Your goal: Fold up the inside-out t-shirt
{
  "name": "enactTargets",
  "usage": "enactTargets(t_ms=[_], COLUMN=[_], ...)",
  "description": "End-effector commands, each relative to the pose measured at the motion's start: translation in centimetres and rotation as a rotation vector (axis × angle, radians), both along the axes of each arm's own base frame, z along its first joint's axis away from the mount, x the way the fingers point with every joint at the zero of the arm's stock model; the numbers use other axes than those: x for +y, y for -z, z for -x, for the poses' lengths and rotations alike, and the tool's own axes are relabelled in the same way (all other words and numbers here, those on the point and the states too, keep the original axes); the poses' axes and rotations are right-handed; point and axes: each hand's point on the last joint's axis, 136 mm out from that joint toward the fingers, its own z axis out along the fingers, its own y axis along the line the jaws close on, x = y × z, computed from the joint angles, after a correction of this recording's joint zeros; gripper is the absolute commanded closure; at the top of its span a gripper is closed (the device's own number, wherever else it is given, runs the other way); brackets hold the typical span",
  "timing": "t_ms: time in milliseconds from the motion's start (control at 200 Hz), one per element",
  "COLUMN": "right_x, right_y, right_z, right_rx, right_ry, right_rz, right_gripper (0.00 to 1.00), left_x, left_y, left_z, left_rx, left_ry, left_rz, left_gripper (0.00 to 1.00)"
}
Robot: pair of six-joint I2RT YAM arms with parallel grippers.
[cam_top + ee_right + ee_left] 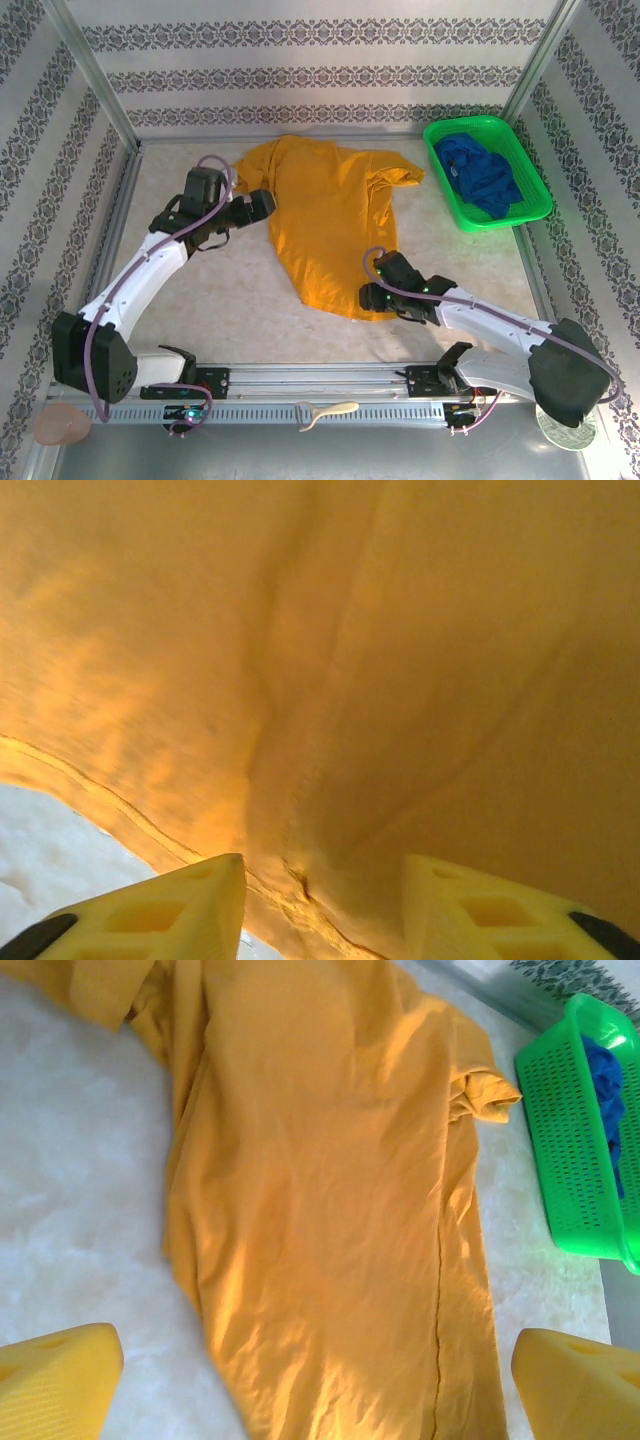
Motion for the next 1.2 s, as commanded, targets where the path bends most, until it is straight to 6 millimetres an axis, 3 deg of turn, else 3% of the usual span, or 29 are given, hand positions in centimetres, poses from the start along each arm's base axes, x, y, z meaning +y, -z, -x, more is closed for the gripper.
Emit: enactTargets(t_ms=[0, 350, 420, 505, 525, 605, 729, 839, 909, 1034, 1194], right_x=[-0.1, 1.3, 1.3, 1.3, 1.4, 2.1, 2.2, -0.2, -2.5, -6.8, -11.7], right_y=[0.1, 1.5, 1.9, 1.9, 1.7, -0.7, -7.4, -13.4, -15.7, -16.2, -15.6], right_z=[-0.1, 0.0, -0.3, -0.6, -0.7, -1.4, -4.0, -7.0, -8.7, -11.2, -12.7], right_rx=[-0.031, -0.022, -0.015, -0.015, -0.020, -0.055, -0.130, -0.216, -0.247, -0.268, -0.311], right_ry=[0.055, 0.021, 0.021, 0.019, 0.017, 0.001, 0.032, 0.128, 0.204, 0.364, 0.545], right_rz=[0.006, 0.100, 0.126, 0.145, 0.144, 0.101, -0.060, -0.193, -0.260, -0.306, -0.286], right_gripper=[0.57, 0.59, 0.69, 0.92, 1.00, 1.00, 1.00, 1.00, 1.00, 1.00, 1.00], left_x=[0.1, -0.1, -0.1, -0.1, -0.2, -0.2, -0.3, -0.7, -1.1, -3.0, -7.2], left_y=[-1.3, 1.6, 1.8, 1.9, 2.0, 2.2, 3.0, 4.3, 5.2, 6.9, 9.5], left_z=[-0.4, 0.3, 0.3, 0.3, 0.4, 0.4, 0.6, 0.8, 1.0, 1.4, 2.2], left_rx=[-0.080, -0.039, -0.040, -0.039, -0.037, -0.032, -0.014, 0.023, 0.045, 0.088, 0.144], left_ry=[-0.043, -0.057, -0.057, -0.056, -0.054, -0.047, -0.040, -0.026, -0.013, 0.044, 0.152], left_rz=[0.076, 0.115, 0.119, 0.121, 0.121, 0.116, 0.105, 0.116, 0.121, 0.102, 0.086], left_gripper=[0.00, 0.00, 0.00, 0.00, 0.00, 0.00, 0.00, 0.00, 0.00, 0.00, 0.01])
